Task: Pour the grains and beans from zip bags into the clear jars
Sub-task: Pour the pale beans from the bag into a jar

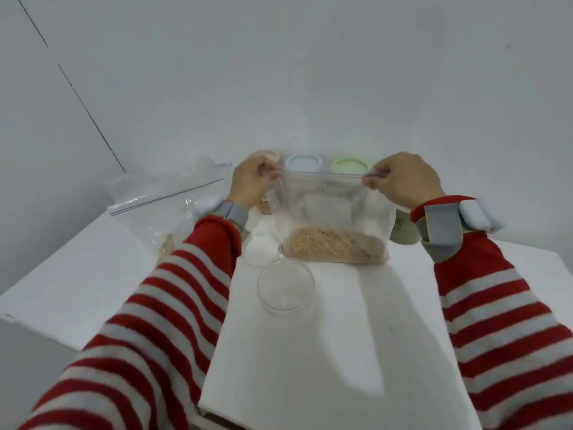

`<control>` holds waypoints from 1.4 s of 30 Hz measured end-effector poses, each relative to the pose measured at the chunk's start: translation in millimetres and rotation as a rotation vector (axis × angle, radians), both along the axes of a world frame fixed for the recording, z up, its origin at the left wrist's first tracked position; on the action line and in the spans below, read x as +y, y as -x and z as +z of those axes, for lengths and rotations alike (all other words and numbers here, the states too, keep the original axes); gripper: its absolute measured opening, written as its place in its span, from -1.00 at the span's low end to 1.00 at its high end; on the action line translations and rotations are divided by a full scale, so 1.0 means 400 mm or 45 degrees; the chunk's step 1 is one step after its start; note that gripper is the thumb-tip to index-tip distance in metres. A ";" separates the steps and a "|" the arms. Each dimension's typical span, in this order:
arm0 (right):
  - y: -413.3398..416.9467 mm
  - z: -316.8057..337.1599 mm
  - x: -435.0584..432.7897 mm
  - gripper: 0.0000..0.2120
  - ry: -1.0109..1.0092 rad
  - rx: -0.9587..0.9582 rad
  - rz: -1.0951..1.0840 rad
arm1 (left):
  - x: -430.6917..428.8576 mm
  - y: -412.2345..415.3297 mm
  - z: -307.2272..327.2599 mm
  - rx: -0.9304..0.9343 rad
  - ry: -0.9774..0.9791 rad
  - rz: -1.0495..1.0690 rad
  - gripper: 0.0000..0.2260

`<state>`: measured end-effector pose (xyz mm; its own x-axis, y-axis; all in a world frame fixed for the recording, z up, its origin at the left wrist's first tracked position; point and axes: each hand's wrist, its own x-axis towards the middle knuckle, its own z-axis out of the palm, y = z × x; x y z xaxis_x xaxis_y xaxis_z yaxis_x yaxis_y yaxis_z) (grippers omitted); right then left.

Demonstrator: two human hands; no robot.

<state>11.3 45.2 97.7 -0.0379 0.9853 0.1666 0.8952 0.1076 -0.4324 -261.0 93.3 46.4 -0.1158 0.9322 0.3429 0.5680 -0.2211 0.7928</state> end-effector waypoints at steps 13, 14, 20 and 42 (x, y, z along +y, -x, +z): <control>0.037 -0.080 -0.061 -0.82 0.216 0.698 0.024 | -0.116 -0.125 0.012 -0.087 0.221 0.112 -0.81; 0.040 -0.070 -0.067 -0.79 0.303 0.873 0.020 | -0.164 -0.161 0.017 -0.282 0.446 -0.050 -0.75; 0.030 -0.064 -0.108 -0.78 0.734 1.206 0.047 | -0.298 -0.299 -0.020 -0.941 0.744 -0.305 -0.72; -0.011 -0.124 -0.162 -0.86 0.692 1.253 0.030 | -0.381 -0.330 -0.053 -0.924 0.630 -0.213 -0.89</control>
